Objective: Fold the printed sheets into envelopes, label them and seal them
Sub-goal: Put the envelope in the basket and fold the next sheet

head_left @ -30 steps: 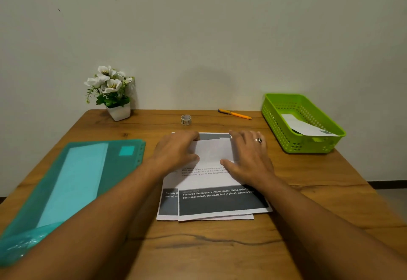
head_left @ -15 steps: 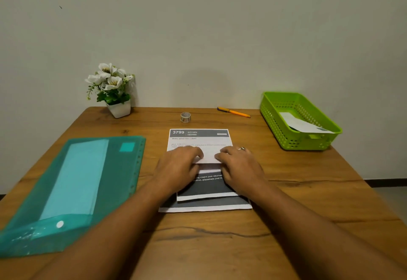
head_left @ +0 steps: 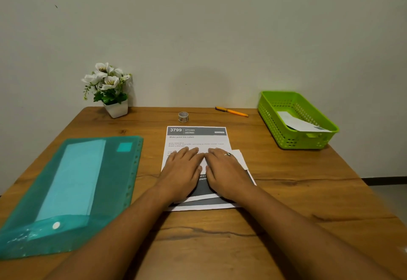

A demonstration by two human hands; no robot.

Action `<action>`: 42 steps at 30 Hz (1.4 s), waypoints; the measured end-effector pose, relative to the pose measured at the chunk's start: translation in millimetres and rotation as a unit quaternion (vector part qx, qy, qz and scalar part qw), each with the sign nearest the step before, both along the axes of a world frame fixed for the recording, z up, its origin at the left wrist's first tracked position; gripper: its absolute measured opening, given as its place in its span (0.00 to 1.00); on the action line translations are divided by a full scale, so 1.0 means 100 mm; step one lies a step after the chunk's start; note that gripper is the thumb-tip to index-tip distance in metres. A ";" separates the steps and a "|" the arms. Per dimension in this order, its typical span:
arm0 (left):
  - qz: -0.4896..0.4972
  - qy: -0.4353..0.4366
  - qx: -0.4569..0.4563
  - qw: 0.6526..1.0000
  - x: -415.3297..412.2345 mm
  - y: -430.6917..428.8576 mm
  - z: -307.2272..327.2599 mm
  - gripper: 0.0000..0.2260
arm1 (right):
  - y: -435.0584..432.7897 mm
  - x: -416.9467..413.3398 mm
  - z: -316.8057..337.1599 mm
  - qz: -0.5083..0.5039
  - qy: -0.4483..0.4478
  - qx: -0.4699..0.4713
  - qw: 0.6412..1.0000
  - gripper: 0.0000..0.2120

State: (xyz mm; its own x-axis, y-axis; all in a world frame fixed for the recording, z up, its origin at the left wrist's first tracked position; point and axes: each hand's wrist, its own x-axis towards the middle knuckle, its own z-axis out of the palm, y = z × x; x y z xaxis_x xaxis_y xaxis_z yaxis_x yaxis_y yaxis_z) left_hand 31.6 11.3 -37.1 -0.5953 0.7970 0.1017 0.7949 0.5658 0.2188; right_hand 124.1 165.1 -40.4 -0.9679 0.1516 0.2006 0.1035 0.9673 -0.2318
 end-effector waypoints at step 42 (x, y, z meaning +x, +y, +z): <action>0.165 0.018 -0.171 0.971 -0.04 -0.14 0.05 0.39 | 0.37 0.17 -0.04 -0.042 -0.129 0.021 0.991 0.39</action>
